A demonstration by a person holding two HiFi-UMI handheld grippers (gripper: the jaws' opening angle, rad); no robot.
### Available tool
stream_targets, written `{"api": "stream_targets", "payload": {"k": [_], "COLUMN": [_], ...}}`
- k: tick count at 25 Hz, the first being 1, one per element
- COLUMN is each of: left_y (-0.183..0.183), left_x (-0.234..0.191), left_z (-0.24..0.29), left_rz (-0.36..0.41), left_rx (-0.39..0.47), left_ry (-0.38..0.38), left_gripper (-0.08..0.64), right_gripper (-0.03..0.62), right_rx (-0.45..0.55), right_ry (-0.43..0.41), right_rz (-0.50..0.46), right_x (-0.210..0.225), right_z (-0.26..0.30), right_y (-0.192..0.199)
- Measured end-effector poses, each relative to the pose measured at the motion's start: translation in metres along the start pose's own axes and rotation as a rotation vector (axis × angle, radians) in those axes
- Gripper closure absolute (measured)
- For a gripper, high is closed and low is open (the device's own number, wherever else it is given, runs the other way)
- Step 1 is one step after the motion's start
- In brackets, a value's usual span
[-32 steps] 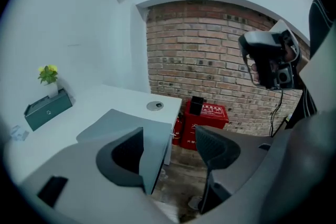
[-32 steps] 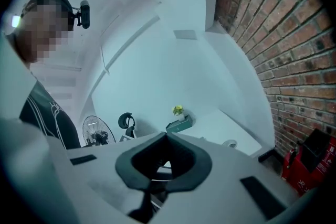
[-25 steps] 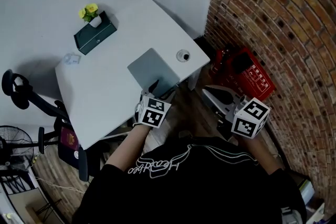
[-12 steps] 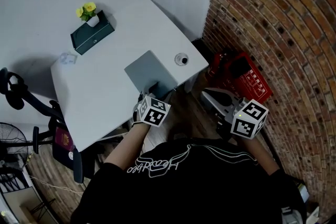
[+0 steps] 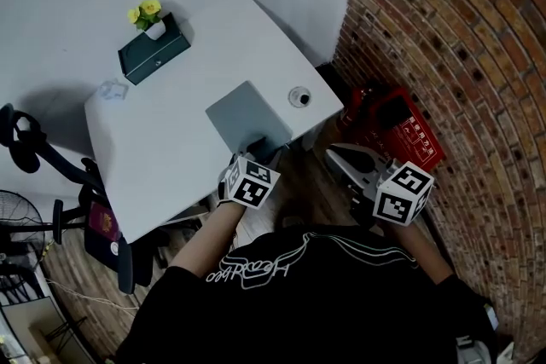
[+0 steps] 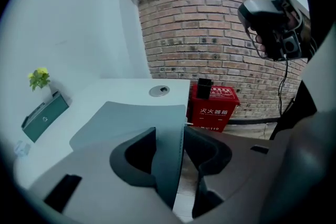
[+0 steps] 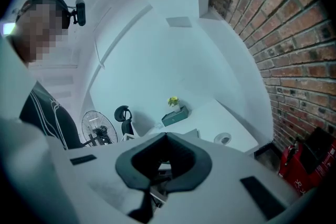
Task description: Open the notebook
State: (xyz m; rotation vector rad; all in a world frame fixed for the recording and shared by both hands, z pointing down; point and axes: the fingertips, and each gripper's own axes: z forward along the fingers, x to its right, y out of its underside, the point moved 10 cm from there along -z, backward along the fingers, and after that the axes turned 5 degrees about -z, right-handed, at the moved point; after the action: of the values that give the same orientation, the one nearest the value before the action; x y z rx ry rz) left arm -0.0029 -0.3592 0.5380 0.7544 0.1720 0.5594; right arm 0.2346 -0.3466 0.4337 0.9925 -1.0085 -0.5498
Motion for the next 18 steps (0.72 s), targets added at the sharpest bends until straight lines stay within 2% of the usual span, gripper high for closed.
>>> {"api": "stream_targets", "payload": {"k": [9,12,18], "left_y": [-0.003,-0.004,-0.004], "left_x": [0.001,0.0,-0.005], "left_z": [-0.022,-0.03,-0.055], "left_rz": [-0.022,0.003,-0.002], "left_rx": [0.064,0.099,0.143], "left_ry": [0.064,0.061,0.05], "left_gripper": [0.486,0.503,0.512], "right_gripper": [0.588,0.588,0.588], "right_rx": [0.012,0.011,0.021], "right_ry": [-0.003,0.004,0.016], "right_rz": [0.005,0.002,-0.001], "right_x": [-0.012,-0.018,-0.038], "right_z": [0.005,0.008,0.01], "right_y": [0.001,0.002,0.001]}}
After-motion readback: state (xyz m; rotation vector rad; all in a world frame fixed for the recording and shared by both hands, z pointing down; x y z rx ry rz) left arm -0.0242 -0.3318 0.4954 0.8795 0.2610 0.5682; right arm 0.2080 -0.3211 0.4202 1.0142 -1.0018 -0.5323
